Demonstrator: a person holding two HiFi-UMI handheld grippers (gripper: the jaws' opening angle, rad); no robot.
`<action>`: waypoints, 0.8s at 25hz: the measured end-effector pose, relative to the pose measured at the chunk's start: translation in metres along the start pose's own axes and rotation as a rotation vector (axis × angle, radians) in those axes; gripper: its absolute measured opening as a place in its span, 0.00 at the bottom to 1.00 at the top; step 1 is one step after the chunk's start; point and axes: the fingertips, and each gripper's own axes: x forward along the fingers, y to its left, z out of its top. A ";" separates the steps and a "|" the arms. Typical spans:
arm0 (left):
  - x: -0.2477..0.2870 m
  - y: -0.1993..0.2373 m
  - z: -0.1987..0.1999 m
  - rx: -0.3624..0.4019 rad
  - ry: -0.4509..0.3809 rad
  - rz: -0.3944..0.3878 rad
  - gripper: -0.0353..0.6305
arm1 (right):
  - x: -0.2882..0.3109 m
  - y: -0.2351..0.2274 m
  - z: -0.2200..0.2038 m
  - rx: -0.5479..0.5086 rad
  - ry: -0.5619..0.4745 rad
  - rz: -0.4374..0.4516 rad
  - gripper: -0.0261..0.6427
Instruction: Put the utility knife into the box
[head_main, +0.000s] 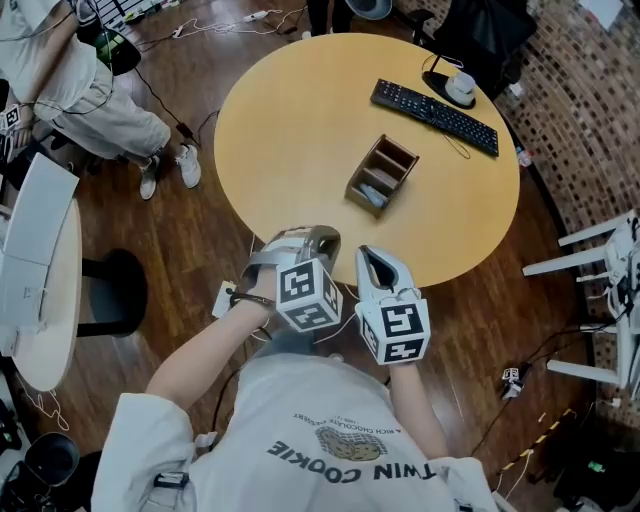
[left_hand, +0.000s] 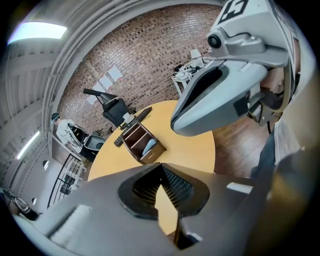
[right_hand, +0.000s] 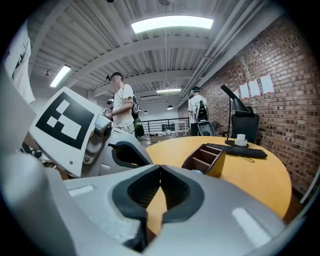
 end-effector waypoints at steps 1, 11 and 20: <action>-0.004 -0.007 0.003 -0.014 0.001 0.007 0.06 | -0.007 0.002 -0.003 -0.003 0.000 0.011 0.04; -0.058 -0.054 0.035 -0.231 -0.063 0.113 0.06 | -0.071 0.023 -0.020 0.000 -0.031 0.103 0.04; -0.120 -0.085 0.026 -0.498 -0.111 0.206 0.06 | -0.109 0.069 -0.025 0.011 -0.038 0.216 0.04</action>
